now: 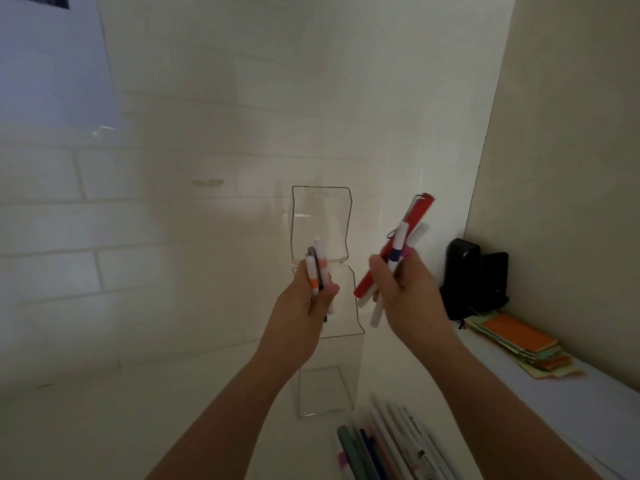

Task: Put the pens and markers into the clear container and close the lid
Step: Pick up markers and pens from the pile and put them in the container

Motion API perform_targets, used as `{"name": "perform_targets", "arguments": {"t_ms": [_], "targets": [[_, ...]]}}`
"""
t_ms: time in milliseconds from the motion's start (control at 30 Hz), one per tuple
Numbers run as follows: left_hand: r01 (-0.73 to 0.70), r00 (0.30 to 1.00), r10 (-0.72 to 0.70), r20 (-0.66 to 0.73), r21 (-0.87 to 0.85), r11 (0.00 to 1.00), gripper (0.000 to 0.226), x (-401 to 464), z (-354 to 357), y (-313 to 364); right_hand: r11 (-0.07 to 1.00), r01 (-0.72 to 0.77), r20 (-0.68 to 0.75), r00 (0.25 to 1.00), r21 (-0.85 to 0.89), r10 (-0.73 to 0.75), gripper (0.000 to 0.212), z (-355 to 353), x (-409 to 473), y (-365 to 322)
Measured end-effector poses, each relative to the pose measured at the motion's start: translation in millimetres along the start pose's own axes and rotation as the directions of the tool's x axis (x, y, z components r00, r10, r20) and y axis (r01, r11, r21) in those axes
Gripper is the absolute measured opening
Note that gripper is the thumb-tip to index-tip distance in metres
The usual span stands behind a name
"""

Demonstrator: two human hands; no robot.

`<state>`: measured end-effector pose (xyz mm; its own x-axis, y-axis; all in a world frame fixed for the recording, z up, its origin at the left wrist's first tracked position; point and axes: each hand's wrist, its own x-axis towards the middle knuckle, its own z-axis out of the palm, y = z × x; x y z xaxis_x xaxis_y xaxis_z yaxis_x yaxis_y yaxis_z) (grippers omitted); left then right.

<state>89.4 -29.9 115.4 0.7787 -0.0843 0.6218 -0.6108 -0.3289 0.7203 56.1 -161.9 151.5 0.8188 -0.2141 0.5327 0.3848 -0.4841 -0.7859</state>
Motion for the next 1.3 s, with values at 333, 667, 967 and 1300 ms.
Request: {"name": "perform_targets", "arguments": {"t_ms": [333,667,967,1300], "targets": [[0.004,0.984,-0.053,0.169,0.277,0.961,0.022,-13.8,2.2,-7.2,0.99,-0.126,0.116,0.986,0.068,0.118,0.015,47.0,0.3,34.3],[-0.143,0.981,0.081,0.177,0.378,0.915,0.01,-21.7,4.6,-22.9,0.922,0.004,0.182,0.981,-0.387,0.072,0.022,38.8,-3.4,50.6],[-0.1,0.99,0.072,0.12,0.248,0.964,0.029,-28.0,-0.1,-31.8,0.957,-0.134,0.196,0.962,-0.257,0.188,0.023,34.8,-5.4,61.5],[0.093,0.961,-0.07,-0.267,0.072,0.993,0.026,-79.1,4.1,-33.3,0.98,-0.071,0.136,0.986,-0.187,0.098,0.026,9.6,-11.4,61.2]]}}
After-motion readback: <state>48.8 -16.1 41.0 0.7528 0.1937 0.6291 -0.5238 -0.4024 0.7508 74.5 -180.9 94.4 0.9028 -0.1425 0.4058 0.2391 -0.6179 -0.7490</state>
